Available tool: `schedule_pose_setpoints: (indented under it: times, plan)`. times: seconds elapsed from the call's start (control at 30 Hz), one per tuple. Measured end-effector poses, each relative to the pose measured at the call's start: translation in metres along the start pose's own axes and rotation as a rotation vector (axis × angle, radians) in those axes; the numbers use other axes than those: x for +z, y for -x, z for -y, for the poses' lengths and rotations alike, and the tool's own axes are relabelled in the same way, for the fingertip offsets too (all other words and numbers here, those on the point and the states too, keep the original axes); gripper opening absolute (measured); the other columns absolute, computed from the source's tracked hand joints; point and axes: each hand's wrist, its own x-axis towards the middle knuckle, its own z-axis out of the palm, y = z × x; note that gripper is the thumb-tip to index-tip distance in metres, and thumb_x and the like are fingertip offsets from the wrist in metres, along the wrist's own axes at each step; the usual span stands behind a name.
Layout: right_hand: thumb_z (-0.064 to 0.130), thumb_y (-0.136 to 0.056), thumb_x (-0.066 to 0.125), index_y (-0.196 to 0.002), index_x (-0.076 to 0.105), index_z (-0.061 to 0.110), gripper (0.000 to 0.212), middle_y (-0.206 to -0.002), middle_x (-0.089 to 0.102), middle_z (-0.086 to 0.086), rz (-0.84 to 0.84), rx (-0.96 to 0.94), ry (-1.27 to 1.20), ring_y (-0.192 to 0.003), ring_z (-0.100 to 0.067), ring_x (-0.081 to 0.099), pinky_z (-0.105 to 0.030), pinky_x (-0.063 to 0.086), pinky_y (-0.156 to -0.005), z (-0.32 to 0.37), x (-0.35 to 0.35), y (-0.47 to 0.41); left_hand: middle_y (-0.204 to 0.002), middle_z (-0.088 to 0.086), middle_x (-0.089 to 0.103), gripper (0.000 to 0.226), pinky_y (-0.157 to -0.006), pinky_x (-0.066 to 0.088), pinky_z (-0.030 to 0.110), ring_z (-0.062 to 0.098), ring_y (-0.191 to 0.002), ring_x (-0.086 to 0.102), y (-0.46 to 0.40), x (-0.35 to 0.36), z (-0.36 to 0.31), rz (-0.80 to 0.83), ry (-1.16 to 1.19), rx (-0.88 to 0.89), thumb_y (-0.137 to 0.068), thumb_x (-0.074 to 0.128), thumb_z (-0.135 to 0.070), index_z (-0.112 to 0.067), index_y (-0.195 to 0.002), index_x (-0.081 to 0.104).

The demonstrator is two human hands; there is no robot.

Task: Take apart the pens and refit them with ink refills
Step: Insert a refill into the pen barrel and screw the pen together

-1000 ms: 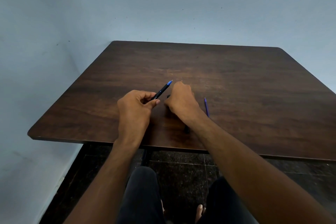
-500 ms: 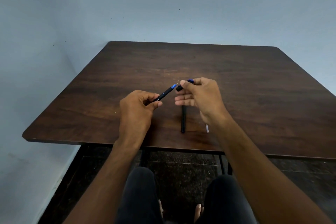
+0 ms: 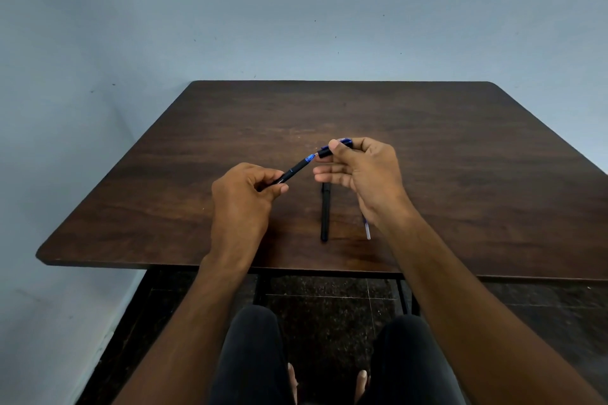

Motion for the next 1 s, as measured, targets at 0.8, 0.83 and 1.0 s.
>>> schedule_pose_setpoints:
  times: [0.8,0.83,1.0]
  plan:
    - [0.006,-0.085,0.078,-0.094,0.074,-0.010,0.019,-0.077,0.074,-0.022,0.076,-0.047,0.030,-0.066,-0.027,0.071,-0.034,0.063,-0.070,-0.016,0.013,-0.003,-0.089,0.004,0.079,0.021,-0.074,0.045,0.000,0.000,-0.077,0.065,0.005,0.007,-0.006,-0.049,-0.054,0.140,-0.084,0.077,-0.004,-0.010,-0.104,0.078]
    - [0.007,-0.085,0.078,-0.094,0.074,-0.010,0.019,-0.077,0.074,-0.023,0.068,-0.052,0.035,-0.066,-0.028,0.071,-0.036,0.063,-0.071,-0.017,0.013,-0.003,-0.091,0.005,0.079,0.022,-0.077,0.051,0.008,0.005,-0.079,0.069,0.006,0.008,-0.006,-0.048,-0.045,0.135,-0.084,0.076,-0.003,-0.009,-0.105,0.078]
    - [0.006,-0.086,0.077,-0.093,0.074,-0.010,0.019,-0.075,0.074,-0.021,0.056,-0.044,0.019,-0.065,-0.028,0.071,-0.035,0.060,-0.070,-0.021,0.014,-0.005,-0.096,0.008,0.078,0.024,-0.085,0.058,0.027,0.010,-0.088,0.072,0.007,0.013,-0.009,-0.073,-0.031,0.098,-0.084,0.076,0.001,-0.005,-0.107,0.076]
